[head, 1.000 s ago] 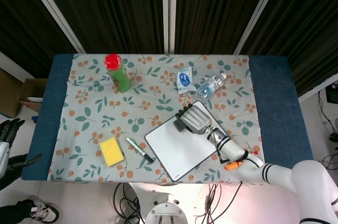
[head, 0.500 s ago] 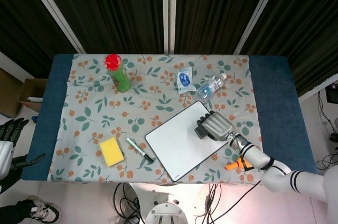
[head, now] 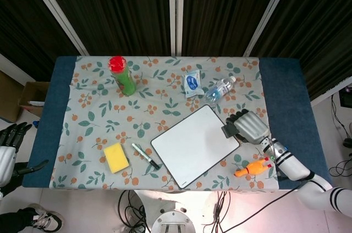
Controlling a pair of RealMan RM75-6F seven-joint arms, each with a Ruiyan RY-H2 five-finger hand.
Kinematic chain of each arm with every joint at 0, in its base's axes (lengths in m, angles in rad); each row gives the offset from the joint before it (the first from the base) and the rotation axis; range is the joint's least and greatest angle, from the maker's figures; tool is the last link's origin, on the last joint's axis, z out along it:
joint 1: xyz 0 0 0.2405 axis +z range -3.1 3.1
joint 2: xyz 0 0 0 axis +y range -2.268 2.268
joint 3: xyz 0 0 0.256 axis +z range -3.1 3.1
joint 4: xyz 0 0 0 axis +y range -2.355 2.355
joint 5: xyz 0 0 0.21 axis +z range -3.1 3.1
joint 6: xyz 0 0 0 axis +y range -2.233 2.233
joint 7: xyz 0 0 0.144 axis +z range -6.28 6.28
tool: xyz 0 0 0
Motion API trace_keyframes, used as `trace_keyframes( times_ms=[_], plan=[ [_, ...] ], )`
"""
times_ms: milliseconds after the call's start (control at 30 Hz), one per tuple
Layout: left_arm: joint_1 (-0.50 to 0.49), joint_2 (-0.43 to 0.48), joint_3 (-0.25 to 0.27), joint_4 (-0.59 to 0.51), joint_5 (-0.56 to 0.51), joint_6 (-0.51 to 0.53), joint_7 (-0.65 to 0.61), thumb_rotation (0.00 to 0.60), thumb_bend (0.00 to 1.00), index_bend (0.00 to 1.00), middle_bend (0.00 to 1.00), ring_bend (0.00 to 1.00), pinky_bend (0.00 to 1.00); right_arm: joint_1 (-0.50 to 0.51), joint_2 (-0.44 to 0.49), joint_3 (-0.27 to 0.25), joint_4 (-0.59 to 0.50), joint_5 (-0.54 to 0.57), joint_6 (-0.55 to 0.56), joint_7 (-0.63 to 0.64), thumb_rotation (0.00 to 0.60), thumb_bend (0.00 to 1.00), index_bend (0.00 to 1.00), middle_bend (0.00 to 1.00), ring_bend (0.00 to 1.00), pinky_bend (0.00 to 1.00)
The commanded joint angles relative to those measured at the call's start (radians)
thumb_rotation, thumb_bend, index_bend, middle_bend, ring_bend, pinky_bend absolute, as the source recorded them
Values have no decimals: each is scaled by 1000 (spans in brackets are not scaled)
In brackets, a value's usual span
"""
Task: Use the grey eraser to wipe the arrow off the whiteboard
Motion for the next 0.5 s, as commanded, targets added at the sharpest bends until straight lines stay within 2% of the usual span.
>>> trace_keyframes(
  times_ms=[33, 200, 433, 500],
  plan=[
    [-1, -1, 1, 2, -2, -4, 0, 303, 19, 132, 108, 87, 163, -24, -41, 42, 104, 78, -10, 4, 600, 381, 649, 542, 473, 492],
    [-4, -4, 2, 4, -3, -12, 4, 302, 19, 131, 108, 87, 163, -38, -126, 68, 232, 147, -44, 7, 600, 381, 605, 519, 468, 454],
    [-10, -8, 3, 3, -7, -26, 10, 302, 19, 132, 108, 87, 163, -33, -207, 60, 344, 132, -81, 45, 600, 371, 555, 478, 432, 406],
    [-10, -9, 4, 3, -5, -25, 12, 301, 19, 132, 108, 87, 163, -31, -213, 54, 357, 123, -93, 55, 600, 335, 448, 412, 367, 360]
  ],
)
